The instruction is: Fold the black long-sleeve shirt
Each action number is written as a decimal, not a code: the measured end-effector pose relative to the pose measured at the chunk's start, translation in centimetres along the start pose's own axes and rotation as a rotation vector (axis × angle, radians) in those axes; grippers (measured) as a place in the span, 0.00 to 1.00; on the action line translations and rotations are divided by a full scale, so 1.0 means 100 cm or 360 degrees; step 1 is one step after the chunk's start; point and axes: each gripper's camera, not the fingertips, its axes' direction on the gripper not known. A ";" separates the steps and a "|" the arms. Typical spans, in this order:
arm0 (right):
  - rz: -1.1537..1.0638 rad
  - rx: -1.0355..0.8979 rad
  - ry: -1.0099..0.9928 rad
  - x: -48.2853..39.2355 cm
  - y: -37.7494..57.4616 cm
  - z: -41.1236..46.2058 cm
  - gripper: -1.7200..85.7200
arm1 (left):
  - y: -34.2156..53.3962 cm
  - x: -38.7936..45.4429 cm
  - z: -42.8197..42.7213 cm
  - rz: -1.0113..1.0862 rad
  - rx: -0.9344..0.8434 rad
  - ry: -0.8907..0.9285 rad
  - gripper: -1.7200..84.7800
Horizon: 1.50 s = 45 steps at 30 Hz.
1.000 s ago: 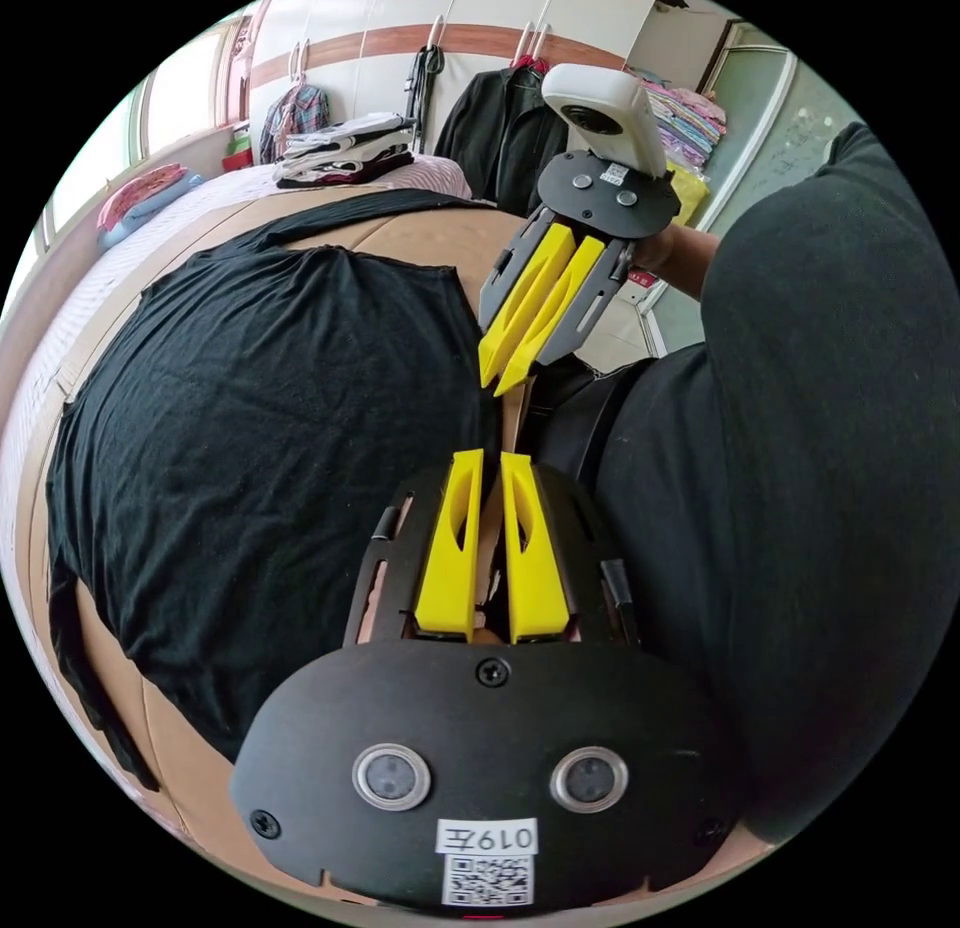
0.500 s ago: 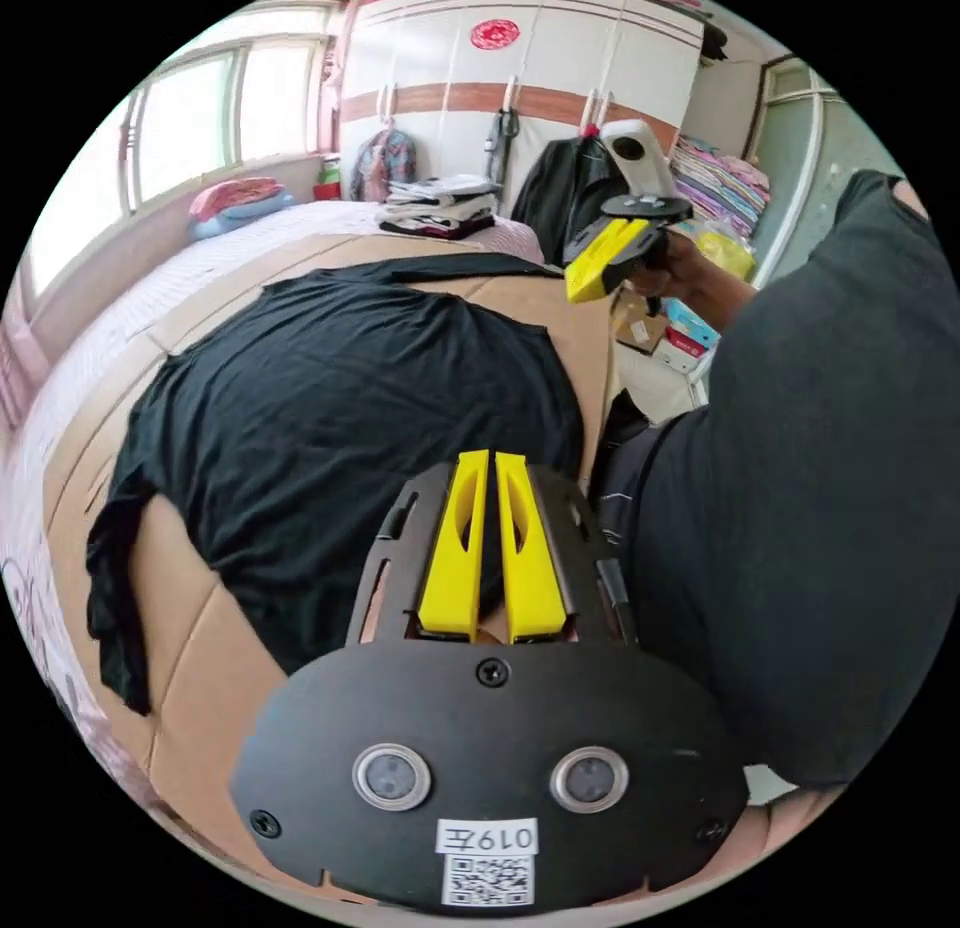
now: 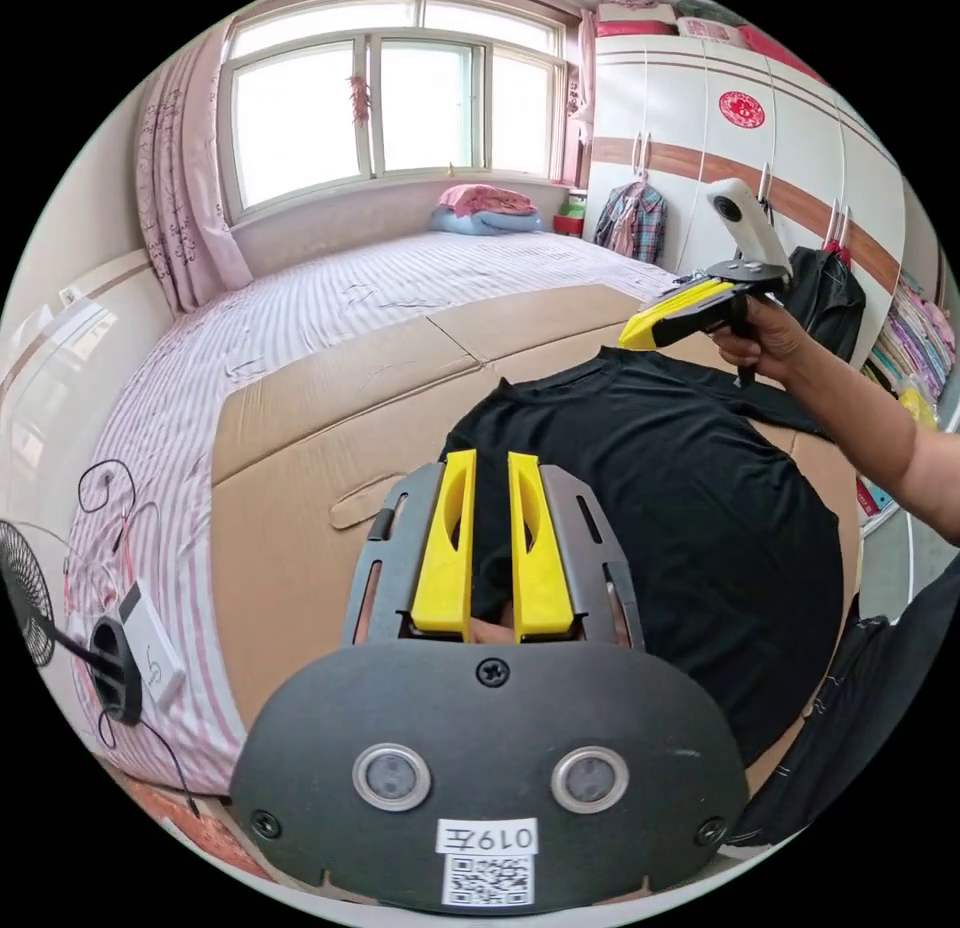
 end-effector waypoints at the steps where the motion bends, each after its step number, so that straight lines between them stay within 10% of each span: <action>1: 0.0094 -0.0063 -0.0014 0.033 -0.017 0.016 0.06 | -0.017 -0.015 0.021 0.0033 -0.0049 0.0024 0.03; 32: 0.0189 -0.0513 -0.0439 0.302 -0.194 0.217 0.03 | -0.154 -0.178 0.224 0.0086 -0.0497 0.0679 0.05; 45: 0.0238 -0.0424 -0.0267 0.325 -0.219 0.236 0.01 | -0.198 -0.155 0.233 0.0195 -0.0557 0.0404 0.03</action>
